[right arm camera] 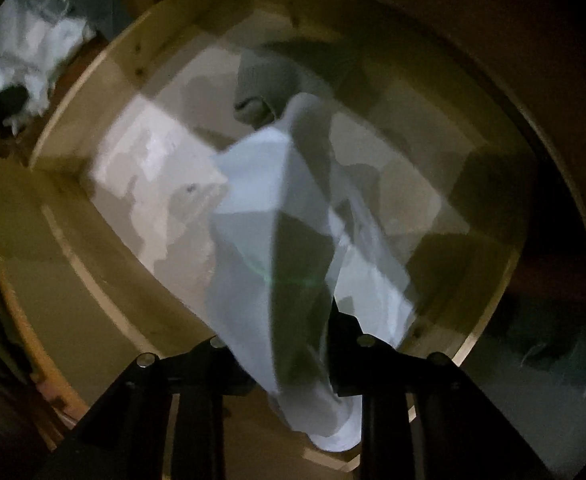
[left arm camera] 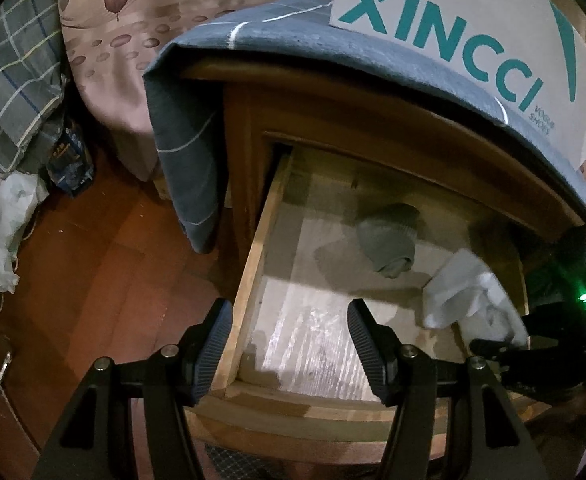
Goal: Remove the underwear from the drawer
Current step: 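Lift the white cloth up out of the drawer with the right tool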
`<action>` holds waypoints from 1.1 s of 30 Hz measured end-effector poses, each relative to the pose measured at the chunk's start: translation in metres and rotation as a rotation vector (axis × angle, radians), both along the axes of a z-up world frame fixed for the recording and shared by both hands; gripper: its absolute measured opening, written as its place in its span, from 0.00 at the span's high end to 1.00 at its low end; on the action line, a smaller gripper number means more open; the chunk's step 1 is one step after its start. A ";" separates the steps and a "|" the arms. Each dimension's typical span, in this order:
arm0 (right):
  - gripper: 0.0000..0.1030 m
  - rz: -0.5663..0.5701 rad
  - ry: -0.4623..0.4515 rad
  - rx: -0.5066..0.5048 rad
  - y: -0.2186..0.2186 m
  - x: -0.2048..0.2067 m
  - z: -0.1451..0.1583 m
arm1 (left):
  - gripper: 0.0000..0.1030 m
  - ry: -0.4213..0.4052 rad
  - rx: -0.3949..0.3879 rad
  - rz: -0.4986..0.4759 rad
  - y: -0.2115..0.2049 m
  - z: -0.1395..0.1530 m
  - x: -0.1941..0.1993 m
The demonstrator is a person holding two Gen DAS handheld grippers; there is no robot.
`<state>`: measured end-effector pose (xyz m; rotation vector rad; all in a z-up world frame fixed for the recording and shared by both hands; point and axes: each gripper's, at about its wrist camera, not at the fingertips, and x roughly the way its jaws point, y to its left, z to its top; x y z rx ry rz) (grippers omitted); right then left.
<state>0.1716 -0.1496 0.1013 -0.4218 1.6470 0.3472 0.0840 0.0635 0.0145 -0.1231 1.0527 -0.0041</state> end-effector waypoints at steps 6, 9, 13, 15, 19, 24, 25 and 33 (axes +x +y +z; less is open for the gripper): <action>0.80 -0.130 -0.067 0.087 -0.009 -0.012 0.031 | 0.40 -0.005 0.016 -0.014 -0.003 -0.001 0.000; 0.81 -0.167 -0.106 0.112 -0.015 -0.014 0.034 | 0.40 -0.006 0.027 -0.021 -0.005 -0.001 -0.001; 0.81 -0.218 -0.146 0.149 -0.018 -0.022 0.034 | 0.40 -0.007 0.040 -0.029 -0.008 -0.001 -0.002; 0.81 -0.235 -0.161 0.166 -0.019 -0.024 0.040 | 0.40 -0.005 0.043 -0.030 -0.008 -0.002 -0.002; 0.80 -0.271 -0.207 0.190 -0.023 -0.028 0.055 | 0.40 0.000 0.043 -0.030 -0.008 -0.002 -0.001; 0.80 -0.316 -0.258 0.238 -0.026 -0.033 0.063 | 0.40 0.013 0.076 -0.044 -0.015 -0.004 0.001; 0.80 -0.326 -0.262 0.248 -0.028 -0.033 0.065 | 0.40 0.011 0.091 -0.052 -0.017 -0.004 0.000; 0.80 -0.404 -0.280 0.342 -0.038 -0.030 0.067 | 0.40 0.002 0.142 -0.097 -0.030 -0.004 -0.002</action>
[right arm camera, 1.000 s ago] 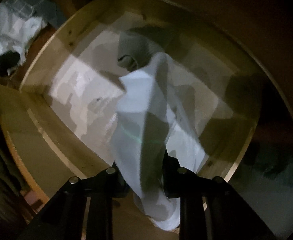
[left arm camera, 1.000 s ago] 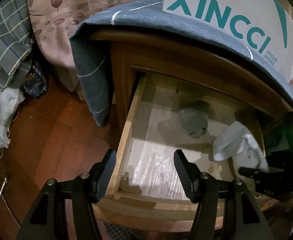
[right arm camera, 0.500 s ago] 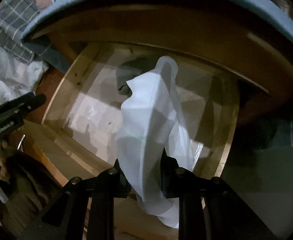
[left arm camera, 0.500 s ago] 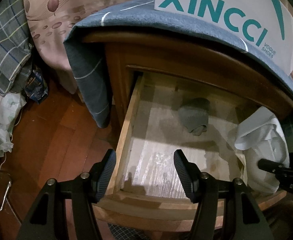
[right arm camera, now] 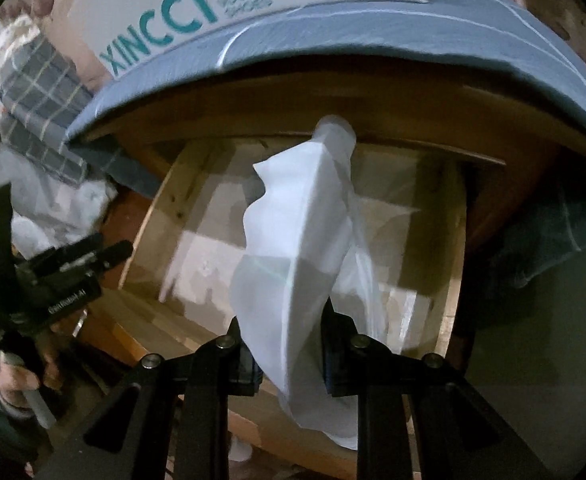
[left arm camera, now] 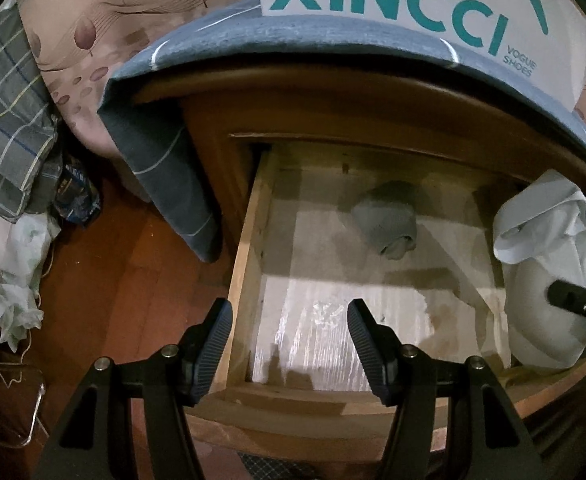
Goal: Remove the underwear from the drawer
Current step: 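Lift the white cloth up out of the drawer with the right tool, then grasp the grey sock in the drawer with the left tool while the right tool holds the white cloth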
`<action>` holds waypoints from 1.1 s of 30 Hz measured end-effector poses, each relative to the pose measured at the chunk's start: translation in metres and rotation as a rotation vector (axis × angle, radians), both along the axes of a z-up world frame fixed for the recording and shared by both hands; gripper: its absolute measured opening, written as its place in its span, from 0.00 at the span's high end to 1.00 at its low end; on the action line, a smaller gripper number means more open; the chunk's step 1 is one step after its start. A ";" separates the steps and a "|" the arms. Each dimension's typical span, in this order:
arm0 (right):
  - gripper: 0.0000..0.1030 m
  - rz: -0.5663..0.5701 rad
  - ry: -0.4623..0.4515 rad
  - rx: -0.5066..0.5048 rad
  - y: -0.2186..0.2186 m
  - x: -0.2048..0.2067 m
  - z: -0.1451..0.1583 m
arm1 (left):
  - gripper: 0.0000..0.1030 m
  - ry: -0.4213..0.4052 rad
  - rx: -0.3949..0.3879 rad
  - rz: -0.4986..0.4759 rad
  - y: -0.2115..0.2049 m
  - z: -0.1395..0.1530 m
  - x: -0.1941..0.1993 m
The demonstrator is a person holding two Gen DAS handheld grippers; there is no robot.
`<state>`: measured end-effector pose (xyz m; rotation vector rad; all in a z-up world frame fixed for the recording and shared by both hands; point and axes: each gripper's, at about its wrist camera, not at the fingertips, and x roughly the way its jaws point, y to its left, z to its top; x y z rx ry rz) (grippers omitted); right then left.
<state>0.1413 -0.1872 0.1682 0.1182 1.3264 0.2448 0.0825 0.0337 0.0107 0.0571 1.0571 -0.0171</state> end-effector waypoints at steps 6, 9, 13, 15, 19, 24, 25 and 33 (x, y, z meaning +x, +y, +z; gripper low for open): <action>0.80 -0.045 -0.037 0.019 -0.004 -0.002 0.006 | 0.40 0.047 0.038 -0.045 -0.006 -0.006 0.008; 0.80 -0.060 -0.038 0.032 -0.004 -0.003 0.005 | 0.40 0.072 0.081 -0.093 -0.012 -0.012 0.013; 0.80 -0.073 -0.023 0.052 -0.005 -0.001 -0.001 | 0.40 0.053 0.178 -0.178 -0.027 -0.012 0.024; 0.80 -0.087 -0.015 0.072 -0.009 0.000 -0.003 | 0.40 0.020 0.237 -0.233 -0.036 -0.011 0.026; 0.80 -0.115 -0.005 0.104 -0.016 0.000 -0.006 | 0.40 -0.070 0.409 -0.391 -0.059 -0.012 0.025; 0.79 -0.125 0.001 0.121 -0.019 -0.001 -0.009 | 0.40 -0.148 0.631 -0.600 -0.078 -0.034 0.018; 0.79 -0.122 0.008 0.120 -0.019 0.000 -0.010 | 0.40 -0.150 0.661 -0.635 -0.080 -0.039 0.017; 0.79 -0.122 0.030 0.122 -0.019 0.000 -0.014 | 0.40 -0.213 0.828 -0.803 -0.092 -0.067 0.027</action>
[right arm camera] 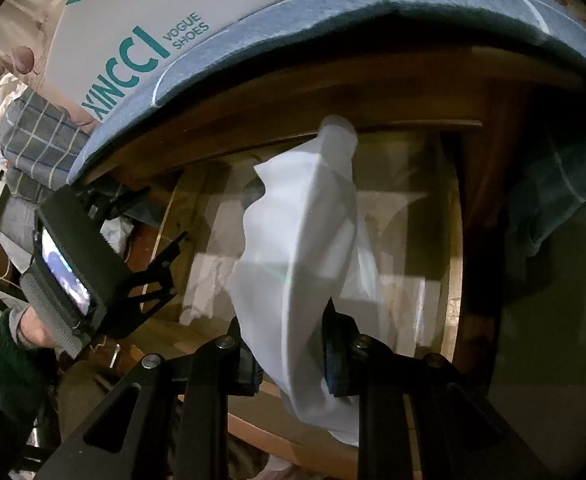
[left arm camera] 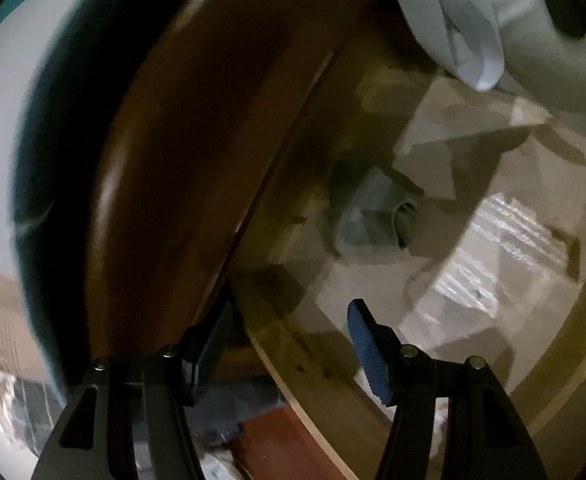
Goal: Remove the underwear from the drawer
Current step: 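Grasp the grey sock in the drawer with the left tool while the right tool holds the white cloth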
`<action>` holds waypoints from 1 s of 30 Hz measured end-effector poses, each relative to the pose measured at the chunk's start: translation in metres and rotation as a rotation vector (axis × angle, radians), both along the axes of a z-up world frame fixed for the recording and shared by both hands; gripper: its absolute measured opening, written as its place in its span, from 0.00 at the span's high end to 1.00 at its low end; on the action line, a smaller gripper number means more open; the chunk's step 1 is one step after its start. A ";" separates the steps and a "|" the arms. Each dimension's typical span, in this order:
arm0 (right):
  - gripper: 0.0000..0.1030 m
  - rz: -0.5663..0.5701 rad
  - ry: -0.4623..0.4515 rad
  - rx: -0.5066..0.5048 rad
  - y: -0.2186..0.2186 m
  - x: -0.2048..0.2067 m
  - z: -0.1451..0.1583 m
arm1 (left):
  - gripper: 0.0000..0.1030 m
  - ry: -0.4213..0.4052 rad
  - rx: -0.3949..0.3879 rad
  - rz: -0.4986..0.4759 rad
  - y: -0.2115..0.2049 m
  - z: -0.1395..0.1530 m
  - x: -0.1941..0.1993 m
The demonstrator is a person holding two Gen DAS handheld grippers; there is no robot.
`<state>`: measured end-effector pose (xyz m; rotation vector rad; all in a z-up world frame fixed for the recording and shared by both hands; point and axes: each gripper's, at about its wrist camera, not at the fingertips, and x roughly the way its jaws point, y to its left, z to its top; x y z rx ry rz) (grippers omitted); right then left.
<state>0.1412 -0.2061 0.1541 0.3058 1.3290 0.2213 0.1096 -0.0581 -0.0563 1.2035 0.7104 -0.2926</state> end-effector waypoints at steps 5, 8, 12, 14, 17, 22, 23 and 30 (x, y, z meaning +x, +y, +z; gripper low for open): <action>0.79 -0.007 0.020 0.000 0.000 0.002 -0.004 | 0.40 -0.048 0.159 -0.132 -0.007 -0.026 0.006; 0.79 -0.001 0.029 -0.002 0.002 0.003 -0.005 | 0.40 -0.070 0.224 -0.200 -0.011 -0.036 0.006; 0.79 0.004 0.033 -0.006 0.004 0.004 -0.006 | 0.40 -0.058 0.265 -0.278 -0.013 -0.048 0.009; 0.79 0.007 0.038 -0.008 0.004 0.005 -0.006 | 0.40 -0.064 0.300 -0.335 -0.012 -0.055 0.008; 0.78 0.005 0.041 -0.008 0.004 0.005 -0.006 | 0.40 -0.058 0.331 -0.378 -0.013 -0.064 0.009; 0.78 0.004 0.045 -0.008 0.005 0.006 -0.006 | 0.40 -0.013 0.308 -0.425 -0.015 -0.068 0.011; 0.78 0.004 0.045 -0.008 0.004 0.006 -0.006 | 0.40 -0.007 0.309 -0.435 -0.016 -0.069 0.012; 0.78 0.003 0.047 0.003 0.004 0.005 -0.007 | 0.40 0.069 0.305 -0.481 -0.030 -0.075 0.012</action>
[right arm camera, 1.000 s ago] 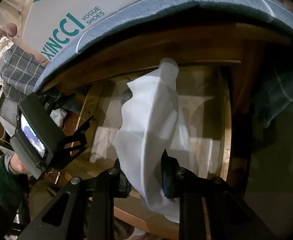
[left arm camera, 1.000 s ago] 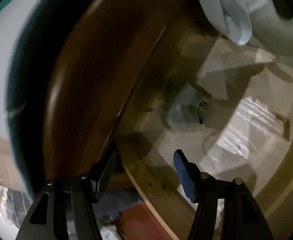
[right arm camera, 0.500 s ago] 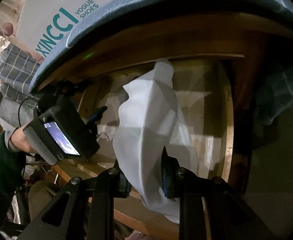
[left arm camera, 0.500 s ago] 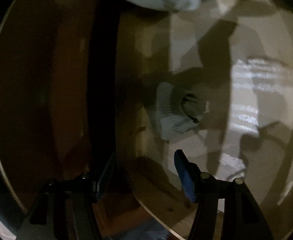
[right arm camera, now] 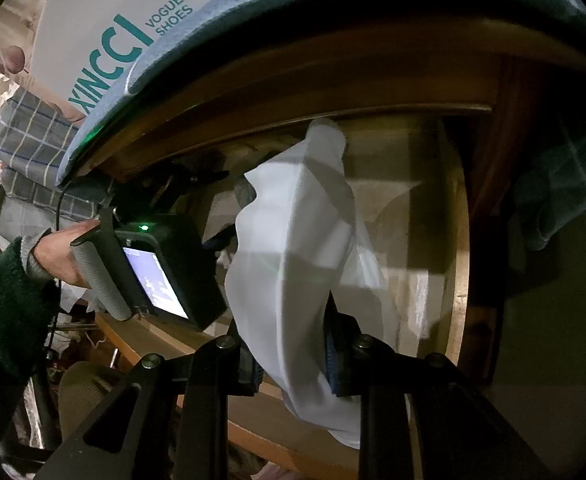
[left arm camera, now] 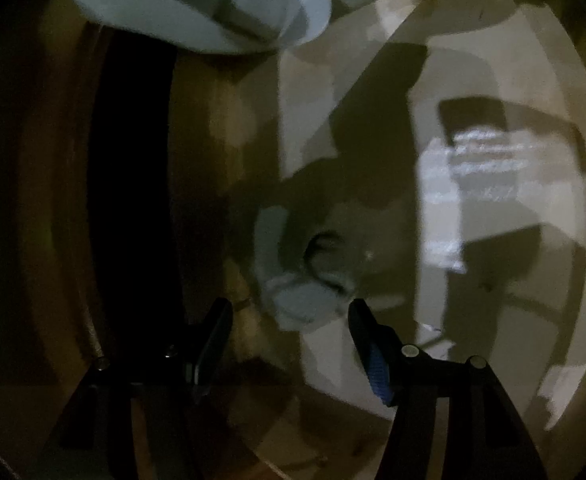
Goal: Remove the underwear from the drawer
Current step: 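Grasp the grey sock in the drawer with the left tool while the right tool holds the white cloth, then carry the grey sock into the white box and open the left tool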
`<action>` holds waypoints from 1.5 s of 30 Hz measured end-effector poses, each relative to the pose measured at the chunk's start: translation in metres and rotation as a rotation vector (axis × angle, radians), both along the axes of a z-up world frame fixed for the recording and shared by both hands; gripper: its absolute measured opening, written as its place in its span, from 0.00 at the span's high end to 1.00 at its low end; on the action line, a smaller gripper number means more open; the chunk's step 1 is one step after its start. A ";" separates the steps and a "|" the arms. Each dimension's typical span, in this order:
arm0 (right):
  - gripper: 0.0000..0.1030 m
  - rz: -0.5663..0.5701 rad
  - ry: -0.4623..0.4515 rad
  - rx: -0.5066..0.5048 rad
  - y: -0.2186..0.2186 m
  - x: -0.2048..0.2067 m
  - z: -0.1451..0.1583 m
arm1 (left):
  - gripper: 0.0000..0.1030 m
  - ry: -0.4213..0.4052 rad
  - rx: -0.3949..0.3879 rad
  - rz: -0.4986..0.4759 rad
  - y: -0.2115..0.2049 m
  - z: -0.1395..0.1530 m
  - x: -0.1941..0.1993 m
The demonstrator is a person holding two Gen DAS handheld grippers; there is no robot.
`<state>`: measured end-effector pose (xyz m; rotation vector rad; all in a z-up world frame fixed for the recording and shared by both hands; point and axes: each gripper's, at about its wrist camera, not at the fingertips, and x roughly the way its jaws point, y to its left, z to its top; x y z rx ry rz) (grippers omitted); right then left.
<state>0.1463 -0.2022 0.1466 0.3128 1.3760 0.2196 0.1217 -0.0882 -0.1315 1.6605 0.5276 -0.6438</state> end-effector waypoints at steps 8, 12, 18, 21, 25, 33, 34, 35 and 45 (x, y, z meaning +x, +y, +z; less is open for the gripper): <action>0.77 0.000 0.003 0.017 -0.003 0.001 -0.002 | 0.45 0.054 -0.058 0.075 -0.009 -0.003 0.028; 0.77 0.004 0.006 0.020 -0.002 0.000 -0.003 | 0.83 0.119 -0.074 0.147 -0.011 -0.004 0.038; 0.77 0.007 0.006 0.022 -0.002 0.000 -0.004 | 0.87 0.281 -0.135 0.284 -0.014 0.017 0.052; 0.77 0.010 0.005 0.021 -0.001 0.000 -0.004 | 0.88 0.371 -0.183 0.352 -0.016 0.031 0.055; 0.77 0.015 0.003 0.020 0.000 -0.001 -0.003 | 0.88 0.501 -0.250 0.449 -0.001 0.048 0.061; 0.77 0.026 0.013 0.001 0.003 0.000 -0.006 | 0.88 0.610 -0.342 0.566 0.019 0.075 0.067; 0.77 0.028 0.015 0.000 0.004 0.000 -0.006 | 0.88 0.625 -0.359 0.584 0.021 0.079 0.067; 0.77 0.029 0.017 -0.002 0.005 0.001 -0.007 | 0.88 0.639 -0.374 0.599 0.024 0.080 0.066; 0.77 0.040 0.024 -0.011 0.011 0.003 -0.008 | 0.88 0.686 -0.537 0.722 0.066 0.111 0.033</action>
